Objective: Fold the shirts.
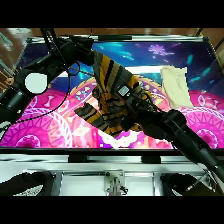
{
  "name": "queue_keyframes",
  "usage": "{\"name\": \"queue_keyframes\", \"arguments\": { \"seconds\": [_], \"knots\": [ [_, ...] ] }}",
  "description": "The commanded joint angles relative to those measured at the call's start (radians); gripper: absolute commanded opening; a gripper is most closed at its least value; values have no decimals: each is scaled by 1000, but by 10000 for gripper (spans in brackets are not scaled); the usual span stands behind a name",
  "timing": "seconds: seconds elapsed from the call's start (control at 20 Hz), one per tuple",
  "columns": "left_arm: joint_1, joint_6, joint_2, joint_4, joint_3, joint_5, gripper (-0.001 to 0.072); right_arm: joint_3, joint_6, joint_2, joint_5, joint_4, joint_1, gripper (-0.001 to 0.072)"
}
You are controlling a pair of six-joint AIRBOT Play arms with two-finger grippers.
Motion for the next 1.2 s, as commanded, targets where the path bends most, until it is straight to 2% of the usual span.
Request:
{"name": "queue_keyframes", "arguments": {
  "seconds": [0.0, 0.15, 0.2, 0.25, 0.3, 0.5, 0.7, 0.75, 0.8, 0.85, 0.9, 1.0, 1.05, 1.1, 1.15],
  "knots": [
    [0, -1, 1, 0, 0, -20, 55, -14, -24, -63, 161, -22, 4, 503],
    [0, -1, 1, 0, 0, -55, 55, -14, 24, -145, 178, -23, 4, 497],
    [0, 0, 1, 0, 0, -60, 55, -14, 27, -164, 183, -23, 4, 360],
    [2, 6, 1, 0, 0, -61, 55, -14, 29, -166, 186, -24, 4, 108],
    [5, 24, 1, 0, 0, -64, 55, -7, 45, -154, 177, -34, 4, 75],
    [37, 26, 1, 0, 0, -85, 55, 35, 196, 27, 48, -185, 4, 72],
    [43, 25, 11, 0, 0, -84, 55, 34, 308, 233, -18, -356, 4, 70],
    [43, 26, 15, 0, 0, -84, 55, 34, 322, 239, -39, -325, 4, 77],
    [43, 26, 18, 0, 0, -84, 55, 26, 308, 225, -48, -240, 4, 229],
    [44, 25, 21, 0, 0, -84, 55, 11, 264, 199, -48, -154, 5, 494],
    [43, 25, 23, 0, 0, -84, 55, -9, 178, 158, -47, -55, 5, 504],
    [43, 25, 26, 0, 0, -84, 55, -29, 46, 53, -36, 24, 5, 505],
    [44, 25, 26, 0, 0, -84, 55, -29, 25, -1, -8, 25, 4, 547],
    [44, 25, 26, 0, 0, -84, 55, -29, 24, -55, 58, 12, 4, 620],
    [44, 25, 26, 0, 0, -84, 55, -29, 24, -97, 144, 11, 4, 620]
  ]
}}
